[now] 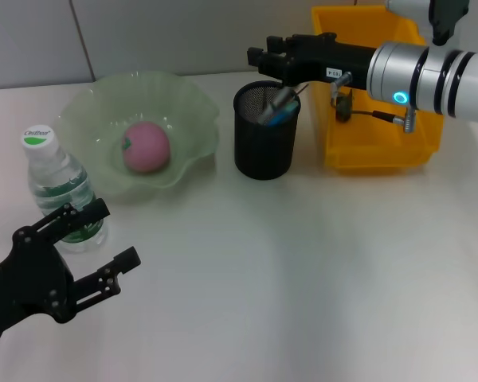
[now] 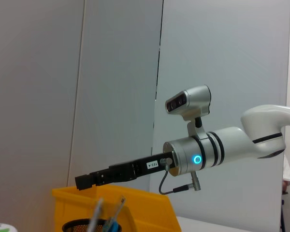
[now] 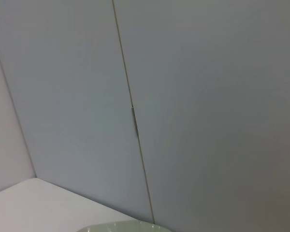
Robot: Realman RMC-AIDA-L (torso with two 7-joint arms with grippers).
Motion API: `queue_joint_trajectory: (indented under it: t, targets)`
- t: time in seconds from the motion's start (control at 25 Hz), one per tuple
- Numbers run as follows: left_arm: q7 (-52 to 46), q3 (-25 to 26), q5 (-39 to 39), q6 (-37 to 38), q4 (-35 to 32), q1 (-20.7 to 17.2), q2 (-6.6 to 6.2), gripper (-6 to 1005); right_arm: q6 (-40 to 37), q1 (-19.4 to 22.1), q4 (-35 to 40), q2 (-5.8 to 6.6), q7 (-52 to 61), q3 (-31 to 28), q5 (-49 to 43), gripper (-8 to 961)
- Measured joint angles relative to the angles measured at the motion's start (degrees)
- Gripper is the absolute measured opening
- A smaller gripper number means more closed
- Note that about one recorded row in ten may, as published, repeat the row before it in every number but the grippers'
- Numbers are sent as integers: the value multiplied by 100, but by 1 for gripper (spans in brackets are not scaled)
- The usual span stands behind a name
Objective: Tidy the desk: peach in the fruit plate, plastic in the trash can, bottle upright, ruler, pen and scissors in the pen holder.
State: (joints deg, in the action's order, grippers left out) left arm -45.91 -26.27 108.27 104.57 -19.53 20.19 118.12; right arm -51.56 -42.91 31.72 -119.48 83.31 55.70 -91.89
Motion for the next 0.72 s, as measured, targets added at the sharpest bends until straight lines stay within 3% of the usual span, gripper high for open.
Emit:
queue_joint_trajectory:
  t: [0.36, 0.72]
  targets:
    - [2, 0, -17, 76, -33, -46, 0, 785, -157, 73, 19, 5, -15, -3, 307, 568]
    - [3, -17, -18, 66, -12, -65, 3, 785, -853, 270, 142, 19, 62, -28, 658, 770]
